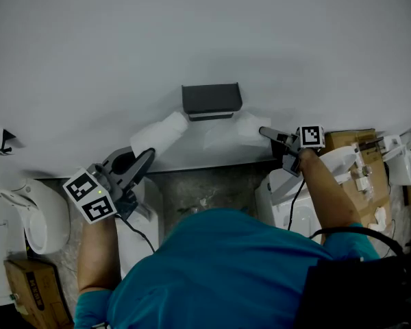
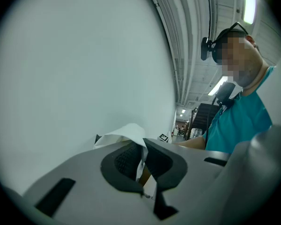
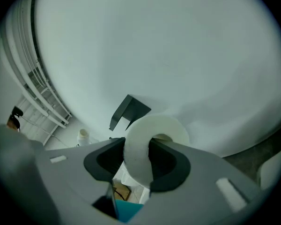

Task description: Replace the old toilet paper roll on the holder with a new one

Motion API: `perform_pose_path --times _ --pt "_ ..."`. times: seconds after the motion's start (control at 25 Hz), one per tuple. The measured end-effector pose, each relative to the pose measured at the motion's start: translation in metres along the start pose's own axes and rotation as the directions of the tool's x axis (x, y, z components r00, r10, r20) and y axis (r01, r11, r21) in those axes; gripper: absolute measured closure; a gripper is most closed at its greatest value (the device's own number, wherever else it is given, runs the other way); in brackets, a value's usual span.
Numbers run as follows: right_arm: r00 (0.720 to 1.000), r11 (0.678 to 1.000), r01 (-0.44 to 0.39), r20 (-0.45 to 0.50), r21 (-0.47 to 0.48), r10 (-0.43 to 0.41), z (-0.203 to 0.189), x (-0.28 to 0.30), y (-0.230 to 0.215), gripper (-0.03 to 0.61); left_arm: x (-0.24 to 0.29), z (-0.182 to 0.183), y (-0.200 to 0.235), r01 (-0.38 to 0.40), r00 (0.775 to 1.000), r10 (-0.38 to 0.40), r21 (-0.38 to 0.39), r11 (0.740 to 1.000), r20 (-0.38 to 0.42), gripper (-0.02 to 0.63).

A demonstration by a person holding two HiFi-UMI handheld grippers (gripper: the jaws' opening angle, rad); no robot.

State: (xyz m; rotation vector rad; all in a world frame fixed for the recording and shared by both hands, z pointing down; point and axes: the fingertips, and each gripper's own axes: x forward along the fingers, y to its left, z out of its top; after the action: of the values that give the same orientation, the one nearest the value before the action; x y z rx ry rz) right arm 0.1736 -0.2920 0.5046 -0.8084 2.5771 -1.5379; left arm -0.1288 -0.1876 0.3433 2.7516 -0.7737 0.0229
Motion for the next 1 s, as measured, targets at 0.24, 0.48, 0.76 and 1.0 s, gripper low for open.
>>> perform_pose_path --times 0.24,0.48,0.76,1.0 --pt "0.995 0.996 -0.063 0.085 0.06 0.057 0.027 0.017 0.004 0.426 -0.016 -0.004 0.006 -0.016 1.0 0.016 -0.015 1.0 0.001 0.603" --pt "0.985 0.984 -0.159 0.086 0.085 0.152 0.032 0.036 0.018 0.426 -0.022 -0.005 0.011 -0.024 1.0 0.024 -0.025 0.999 0.002 0.603" --pt "0.987 0.986 -0.16 0.001 0.045 0.161 0.026 0.061 0.02 0.426 -0.023 -0.005 0.011 -0.028 1.0 0.028 -0.028 0.999 0.005 0.603" --pt "0.98 0.984 -0.18 -0.081 0.001 0.18 0.022 0.085 0.032 0.426 -0.023 -0.007 0.013 -0.038 0.999 0.038 -0.032 0.999 0.004 0.603"
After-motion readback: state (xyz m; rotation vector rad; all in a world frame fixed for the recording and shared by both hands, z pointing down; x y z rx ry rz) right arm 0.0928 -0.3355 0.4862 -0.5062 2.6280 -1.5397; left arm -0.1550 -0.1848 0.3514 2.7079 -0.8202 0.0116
